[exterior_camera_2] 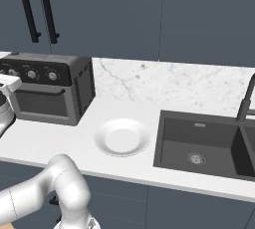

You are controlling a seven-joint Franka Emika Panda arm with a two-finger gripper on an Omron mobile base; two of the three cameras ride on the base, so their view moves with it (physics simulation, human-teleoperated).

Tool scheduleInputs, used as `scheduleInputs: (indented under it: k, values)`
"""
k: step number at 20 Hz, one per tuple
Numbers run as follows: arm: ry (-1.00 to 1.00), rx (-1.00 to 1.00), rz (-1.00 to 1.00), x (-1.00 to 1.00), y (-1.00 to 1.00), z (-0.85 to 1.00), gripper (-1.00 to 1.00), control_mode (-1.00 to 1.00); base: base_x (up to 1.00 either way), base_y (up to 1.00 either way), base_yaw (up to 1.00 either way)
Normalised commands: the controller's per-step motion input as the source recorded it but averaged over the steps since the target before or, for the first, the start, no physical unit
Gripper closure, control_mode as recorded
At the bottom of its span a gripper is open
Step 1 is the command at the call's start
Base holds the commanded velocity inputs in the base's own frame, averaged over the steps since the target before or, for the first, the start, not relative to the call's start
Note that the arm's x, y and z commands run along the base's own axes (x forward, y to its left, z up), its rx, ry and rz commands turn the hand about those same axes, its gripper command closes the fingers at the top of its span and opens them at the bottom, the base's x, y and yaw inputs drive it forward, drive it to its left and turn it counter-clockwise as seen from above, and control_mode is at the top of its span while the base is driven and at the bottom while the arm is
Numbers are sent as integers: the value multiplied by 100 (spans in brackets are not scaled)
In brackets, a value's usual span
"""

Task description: Pick up the kebab skewer and baguette bread, and place them inside the toaster oven. Close the toaster oven door and start by setting the timer.

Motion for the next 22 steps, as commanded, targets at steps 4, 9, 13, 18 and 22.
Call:
scheduleInputs:
  k: [4, 9, 13, 18, 22]
  values:
    - [-2, 0, -1, 0, 0, 0, -100, -100, 0, 0, 0]
    - [0, 0, -2, 0, 0, 0, 100, -100, 0, 0, 0]
    - [0, 0, -3, 0, -1, 0, 100, -100, 0, 0, 0]
    - [0, 0, -2, 0, -5, -1, 100, -100, 0, 0, 0]
    - [0, 0, -2, 0, -7, 0, 100, -100, 0, 0, 0]
